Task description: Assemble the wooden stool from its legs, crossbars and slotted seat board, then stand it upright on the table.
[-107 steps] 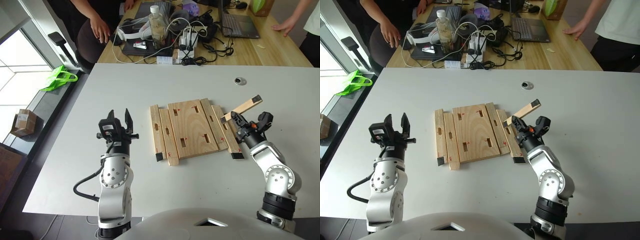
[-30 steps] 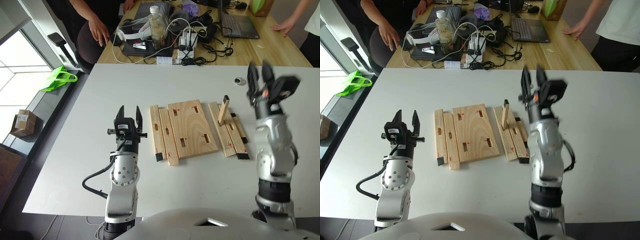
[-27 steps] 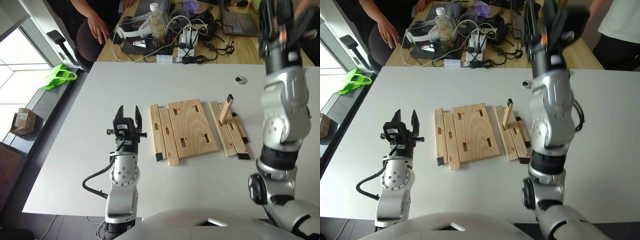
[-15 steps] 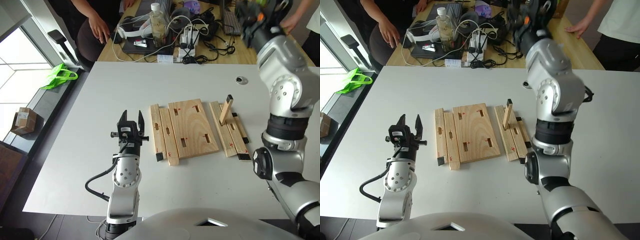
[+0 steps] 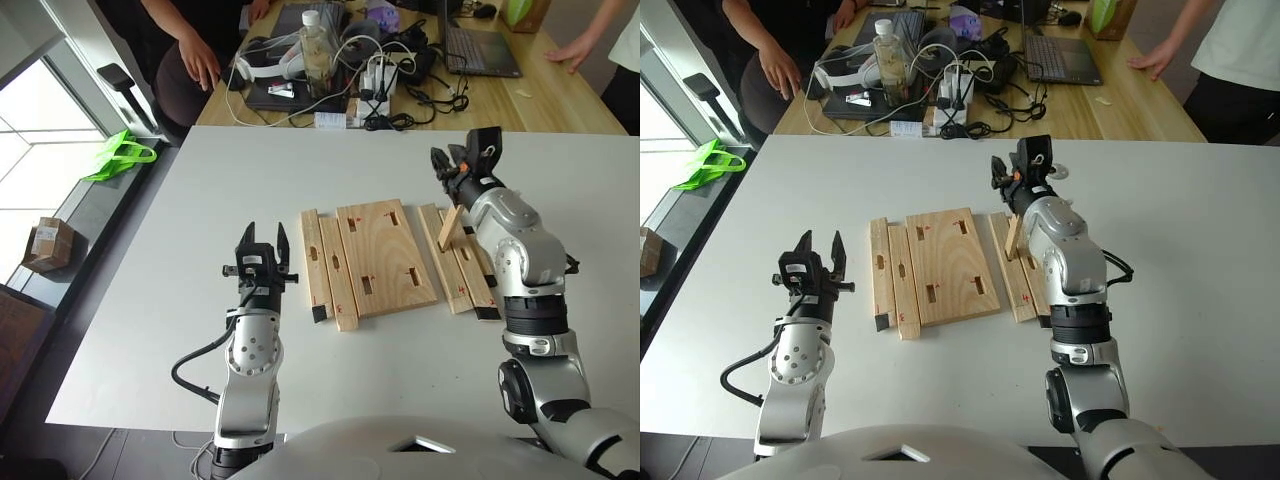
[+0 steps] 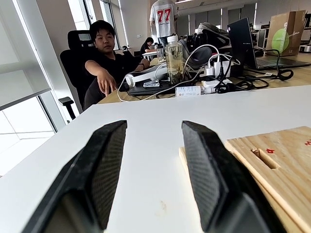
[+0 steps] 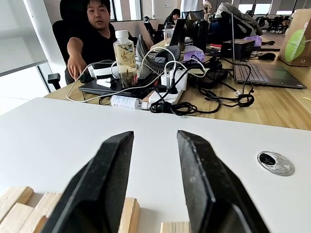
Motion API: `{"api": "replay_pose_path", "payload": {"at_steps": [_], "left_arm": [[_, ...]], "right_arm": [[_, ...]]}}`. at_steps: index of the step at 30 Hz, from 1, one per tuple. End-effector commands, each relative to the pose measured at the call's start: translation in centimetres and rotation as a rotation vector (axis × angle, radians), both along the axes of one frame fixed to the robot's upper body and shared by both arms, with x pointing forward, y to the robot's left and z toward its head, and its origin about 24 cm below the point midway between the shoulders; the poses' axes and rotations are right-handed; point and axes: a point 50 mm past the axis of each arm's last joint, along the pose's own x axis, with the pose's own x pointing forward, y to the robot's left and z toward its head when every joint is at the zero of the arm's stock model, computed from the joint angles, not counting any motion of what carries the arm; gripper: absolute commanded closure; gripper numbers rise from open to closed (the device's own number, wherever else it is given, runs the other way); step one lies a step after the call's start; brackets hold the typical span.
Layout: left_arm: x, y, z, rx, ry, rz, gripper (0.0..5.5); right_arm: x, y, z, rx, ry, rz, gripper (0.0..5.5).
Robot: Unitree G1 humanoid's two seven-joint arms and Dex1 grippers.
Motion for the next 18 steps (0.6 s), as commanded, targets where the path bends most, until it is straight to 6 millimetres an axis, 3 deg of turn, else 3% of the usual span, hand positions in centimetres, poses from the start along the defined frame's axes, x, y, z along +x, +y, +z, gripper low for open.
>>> {"api": "replay_pose_path", "payload": {"at_steps": [1, 3, 5, 7, 9, 12, 15, 18], "left_arm": [[0.1, 0.1, 0.3, 0.012, -0.014, 0.009, 3.38], [0.2, 0.2, 0.3, 0.011, -0.019, 0.013, 3.38], [0.2, 0.1, 0.3, 0.010, -0.021, 0.014, 3.38], [0.2, 0.1, 0.3, 0.009, -0.023, 0.013, 3.38], [0.3, 0.1, 0.3, 0.008, -0.022, 0.011, 3.38], [0.2, 0.1, 0.2, 0.009, -0.019, 0.008, 3.38], [0.1, 0.2, 0.3, 0.009, -0.020, 0.014, 3.38], [0.0, 0.2, 0.3, 0.009, -0.023, 0.020, 3.38]], "right_arm": [[-2.5, 2.9, 9.7, 0.110, -0.331, 0.292, 3.86], [-4.9, 4.9, 8.0, 0.121, -0.211, 0.507, 3.86], [-7.2, 5.7, 4.0, 0.078, -0.017, 0.647, 3.86], [-8.6, 5.0, -0.1, 0.049, 0.147, 0.629, 3.86], [-8.0, 2.7, -3.1, 0.013, 0.228, 0.446, 3.86], [-5.8, -2.4, -4.8, -0.047, 0.234, 0.083, 3.86], [-4.8, -7.3, -4.6, -0.131, 0.199, -0.202, 3.86], [-4.9, -7.9, -4.3, -0.147, 0.194, -0.208, 3.86]]}}
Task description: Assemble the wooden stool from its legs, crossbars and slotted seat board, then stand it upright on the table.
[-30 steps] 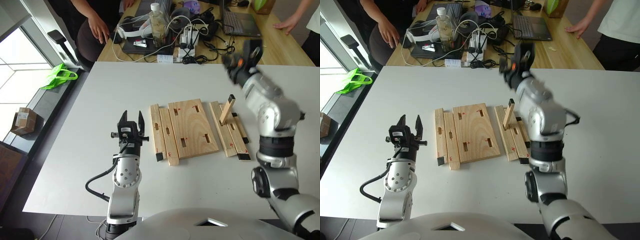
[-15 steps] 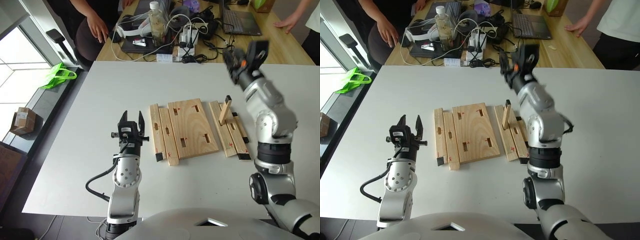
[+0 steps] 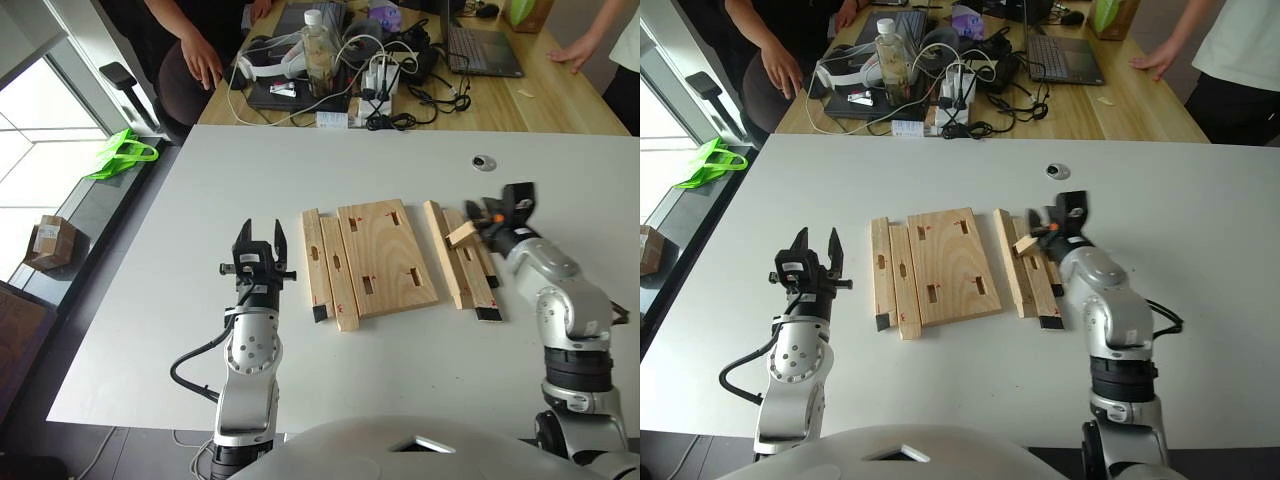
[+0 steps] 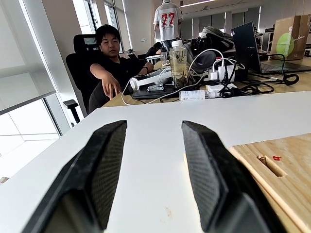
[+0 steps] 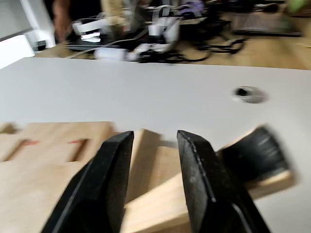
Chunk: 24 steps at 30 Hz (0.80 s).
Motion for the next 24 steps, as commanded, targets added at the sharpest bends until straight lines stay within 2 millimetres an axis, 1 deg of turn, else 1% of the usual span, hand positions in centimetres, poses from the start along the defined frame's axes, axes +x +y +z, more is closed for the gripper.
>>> {"api": "replay_pose_path", "payload": {"at_steps": [1, 2, 4, 5, 7, 11, 13, 17, 19, 21, 24], "left_arm": [[-0.1, 0.1, 0.1, 0.007, -0.002, 0.010, 3.38], [-0.2, 0.1, 0.1, 0.007, -0.002, 0.013, 3.38], [-0.3, 0.1, 0.1, 0.006, -0.001, 0.016, 3.38], [-0.3, 0.1, 0.1, 0.006, 0.001, 0.017, 3.38], [-0.3, 0.1, 0.1, 0.006, 0.005, 0.018, 3.38], [-0.4, 0.1, 0.1, 0.007, 0.009, 0.014, 3.38], [-0.3, 0.0, 0.1, 0.007, 0.012, 0.012, 3.38], [-0.1, -0.1, 0.3, 0.008, 0.009, 0.005, 3.38], [0.0, 0.0, 0.5, 0.010, 0.007, 0.002, 3.38], [0.1, 0.1, 0.8, 0.010, 0.003, 0.002, 3.38], [0.8, 0.3, 1.7, 0.002, -0.013, 0.000, 3.38]], "right_arm": [[-0.2, 0.2, 0.8, -0.003, 0.003, 0.062, 3.86], [-0.7, 0.9, 0.7, 0.008, 0.037, 0.122, 3.86], [-1.8, 2.2, 0.3, 0.031, 0.106, 0.215, 3.50], [-2.5, 2.9, -0.2, 0.031, 0.155, 0.250, 3.34], [-3.4, 3.9, -1.3, 0.043, 0.244, 0.263, 3.16], [-4.7, 5.1, -2.8, 0.054, 0.367, 0.253, 3.16], [-5.2, 5.7, -3.4, 0.038, 0.417, 0.281, 3.16], [-5.8, 6.4, -4.4, -0.077, 0.462, 0.333, 3.16], [-5.9, 6.3, -4.6, -0.135, 0.456, 0.339, 3.41], [-5.8, 6.0, -4.6, -0.172, 0.441, 0.337, 3.77], [-5.3, 5.6, -4.2, -0.242, 0.383, 0.335, 4.37]]}}
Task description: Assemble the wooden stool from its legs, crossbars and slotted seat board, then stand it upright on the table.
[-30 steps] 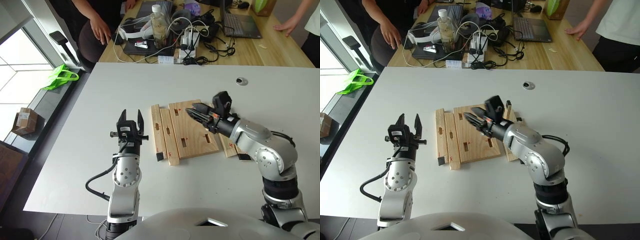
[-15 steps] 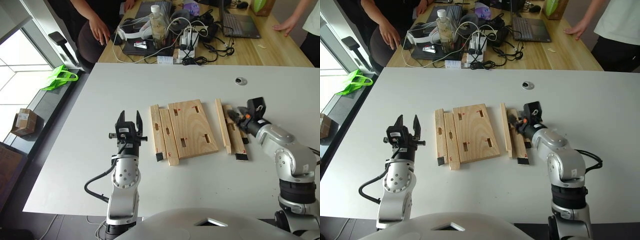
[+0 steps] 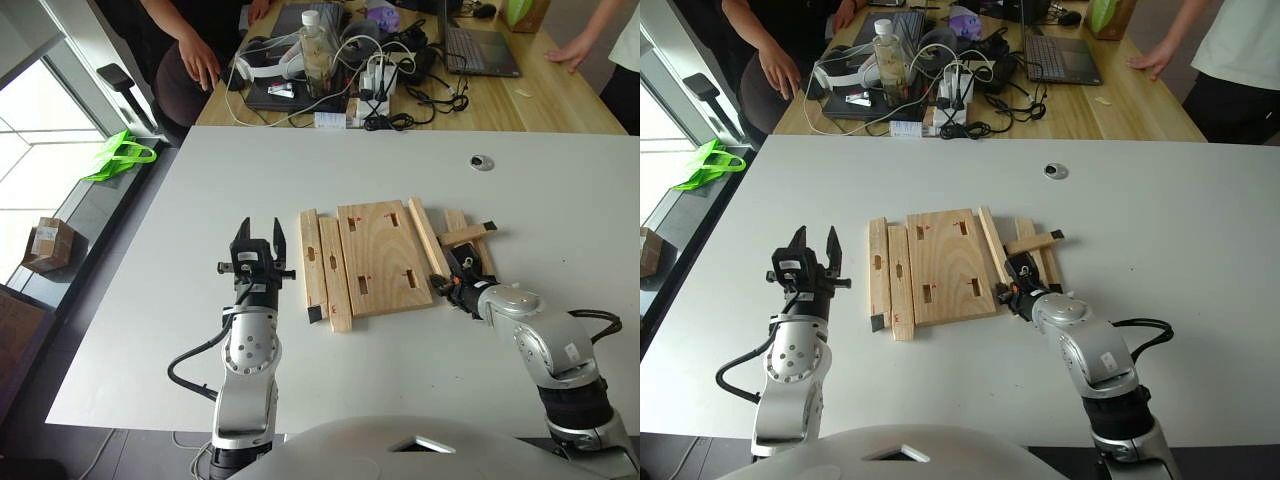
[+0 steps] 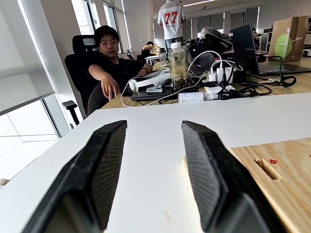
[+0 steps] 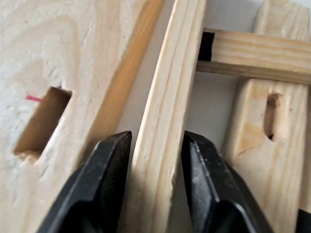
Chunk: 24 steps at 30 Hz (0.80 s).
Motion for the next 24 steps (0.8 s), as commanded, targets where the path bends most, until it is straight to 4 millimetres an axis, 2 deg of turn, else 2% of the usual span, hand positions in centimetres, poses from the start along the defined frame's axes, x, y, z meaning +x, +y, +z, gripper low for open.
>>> {"api": "replay_pose_path", "payload": {"at_steps": [1, 5, 9, 12, 13, 18, 21, 24], "left_arm": [[0.9, 0.3, 1.3, -0.006, -0.020, -0.002, 3.38], [2.2, 0.3, 2.7, -0.145, 0.003, -0.018, 3.38], [3.8, -0.4, 5.0, -0.476, 0.039, -0.132, 3.38], [4.5, -1.8, 6.6, -0.794, 0.087, -0.322, 3.38], [4.5, -2.2, 7.2, -0.884, 0.091, -0.397, 3.23], [4.4, -3.9, 9.3, -1.202, 0.126, -0.589, 2.60], [4.3, -4.5, 10.4, -1.369, 0.157, -0.663, 2.60], [4.4, -4.6, 10.7, -1.449, 0.212, -0.672, 2.60]], "right_arm": [[0.5, -0.6, 0.4, -0.062, -0.073, 0.021, 4.48], [1.3, -0.7, 1.5, -0.113, -0.212, 0.097, 4.49], [2.9, -0.5, 4.0, -0.219, -0.499, 0.196, 4.49], [3.7, -0.2, 5.6, -0.359, -0.739, 0.300, 4.49], [3.8, -0.2, 6.0, -0.409, -0.809, 0.329, 4.49], [4.2, 0.4, 7.2, -0.581, -1.075, 0.395, 4.49], [4.0, 1.1, 7.2, -0.624, -1.194, 0.410, 4.49], [3.6, 1.9, 7.3, -0.628, -1.286, 0.406, 4.49]]}}
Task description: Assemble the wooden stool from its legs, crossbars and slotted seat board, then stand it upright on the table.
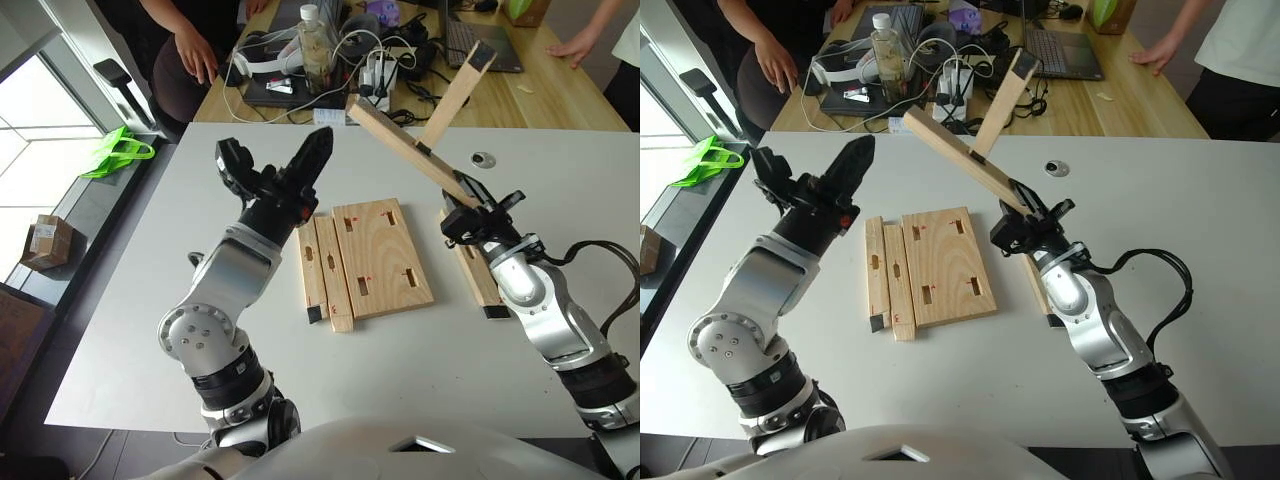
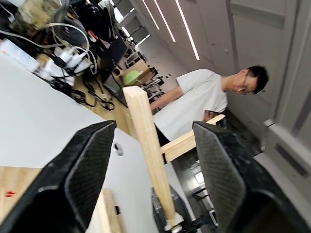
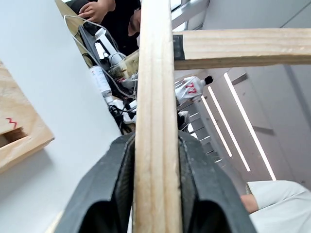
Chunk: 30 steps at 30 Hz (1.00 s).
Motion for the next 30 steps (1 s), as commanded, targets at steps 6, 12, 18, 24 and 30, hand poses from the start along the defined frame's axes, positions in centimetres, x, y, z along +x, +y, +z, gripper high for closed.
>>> {"api": "replay_pose_path", "payload": {"at_steps": [6, 12, 18, 24, 30], "left_arm": [[0.3, -2.0, -0.3, -0.180, 0.193, -0.110, 2.60], [0.8, -1.3, -1.2, -0.068, 0.212, -0.026, 2.60], [0.8, -0.9, -1.7, 0.013, 0.172, 0.045, 3.30], [0.4, -1.4, -1.8, 0.008, 0.173, 0.001, 4.10], [0.9, -0.8, -1.5, -0.084, 0.215, 0.021, 4.50]], "right_arm": [[-1.2, 2.8, 0.6, 0.017, -0.213, 0.135, 4.49], [-1.6, 3.0, 0.3, -0.006, -0.230, 0.164, 4.49], [-1.7, 2.9, -0.1, -0.045, -0.239, 0.163, 4.49], [-1.5, 2.6, -0.5, -0.093, -0.247, 0.155, 4.49], [-1.1, 1.5, -0.8, -0.149, -0.261, 0.093, 3.37]]}}
